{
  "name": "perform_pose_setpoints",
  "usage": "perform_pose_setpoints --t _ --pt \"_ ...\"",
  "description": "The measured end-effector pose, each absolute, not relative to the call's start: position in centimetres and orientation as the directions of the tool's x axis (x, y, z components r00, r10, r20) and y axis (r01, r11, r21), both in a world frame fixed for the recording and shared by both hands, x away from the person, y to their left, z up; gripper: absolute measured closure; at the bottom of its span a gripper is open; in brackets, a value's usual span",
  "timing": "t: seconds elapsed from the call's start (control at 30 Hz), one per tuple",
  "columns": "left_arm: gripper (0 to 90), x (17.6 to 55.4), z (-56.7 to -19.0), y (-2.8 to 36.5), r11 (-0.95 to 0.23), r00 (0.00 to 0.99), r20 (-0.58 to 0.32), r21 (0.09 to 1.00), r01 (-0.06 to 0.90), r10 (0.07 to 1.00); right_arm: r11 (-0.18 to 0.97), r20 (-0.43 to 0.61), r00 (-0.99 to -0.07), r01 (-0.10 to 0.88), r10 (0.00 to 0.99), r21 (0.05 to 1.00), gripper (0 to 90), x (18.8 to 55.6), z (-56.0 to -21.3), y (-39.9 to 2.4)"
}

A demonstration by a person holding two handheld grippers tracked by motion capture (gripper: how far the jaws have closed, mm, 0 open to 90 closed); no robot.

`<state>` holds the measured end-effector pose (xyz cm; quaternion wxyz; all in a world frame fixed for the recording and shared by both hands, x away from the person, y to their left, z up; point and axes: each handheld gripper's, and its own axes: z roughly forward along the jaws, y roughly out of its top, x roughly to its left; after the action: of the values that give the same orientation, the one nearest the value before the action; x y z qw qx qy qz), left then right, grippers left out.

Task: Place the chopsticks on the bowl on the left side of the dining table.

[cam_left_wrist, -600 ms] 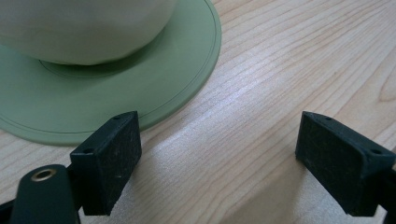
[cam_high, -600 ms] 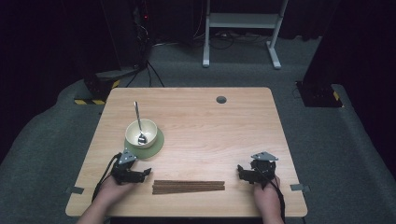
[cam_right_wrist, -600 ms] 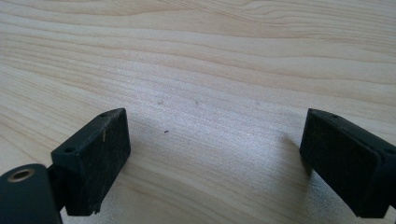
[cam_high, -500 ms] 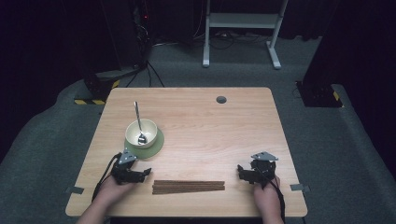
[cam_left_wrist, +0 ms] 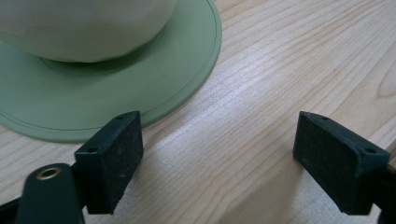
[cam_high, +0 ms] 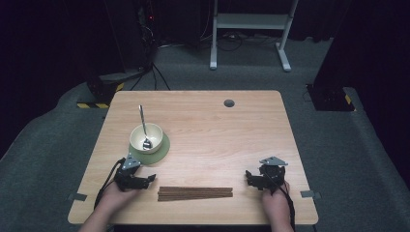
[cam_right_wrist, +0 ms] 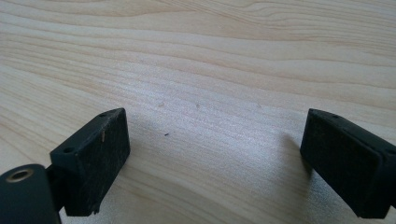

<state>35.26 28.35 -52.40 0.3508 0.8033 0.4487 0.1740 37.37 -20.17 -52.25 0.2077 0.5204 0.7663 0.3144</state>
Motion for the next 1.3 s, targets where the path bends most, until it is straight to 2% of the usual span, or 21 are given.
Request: perform_pose_setpoints --t 0.07,0.17,0.5,0.8,1.07,1.17,1.3 --pt "18.9 35.3 -52.2 28.4 -0.337 0.536 -0.059 0.718 0.609 0.842 0.258 0.008 -0.369 0.664 0.929 0.701 8.0 37.4 -52.3 -20.1" --pt "22.5 35.1 -52.0 28.1 -0.349 0.557 -0.049 0.733 0.584 0.829 0.261 0.009 -0.372 0.669 0.928 0.695 8.0 37.4 -52.2 -20.2" --pt "21.3 34.6 -51.2 26.1 -0.405 0.664 -0.065 0.747 0.528 0.745 0.261 0.009 -0.372 0.669 0.928 0.695 8.0 37.4 -52.2 -20.2" --pt "24.0 34.1 -51.1 24.8 -0.429 0.705 -0.071 0.749 0.505 0.706 0.261 0.009 -0.371 0.669 0.929 0.696 8.0 37.4 -52.2 -20.2" --pt "35.0 34.2 -51.2 24.5 -0.438 0.746 -0.115 0.746 0.501 0.656 0.26 0.009 -0.37 0.669 0.929 0.697 8.0 37.4 -52.2 -20.2" --pt "42.7 34.2 -51.2 24.2 -0.467 0.782 -0.121 0.743 0.48 0.612 0.26 0.01 -0.371 0.669 0.929 0.696 8.0 37.3 -52.2 -20.2" --pt "48.3 33.9 -51.4 23.9 -0.502 0.808 -0.116 0.73 0.464 0.578 0.256 0.014 -0.368 0.674 0.93 0.693 8.0 37.3 -52.2 -20.1"
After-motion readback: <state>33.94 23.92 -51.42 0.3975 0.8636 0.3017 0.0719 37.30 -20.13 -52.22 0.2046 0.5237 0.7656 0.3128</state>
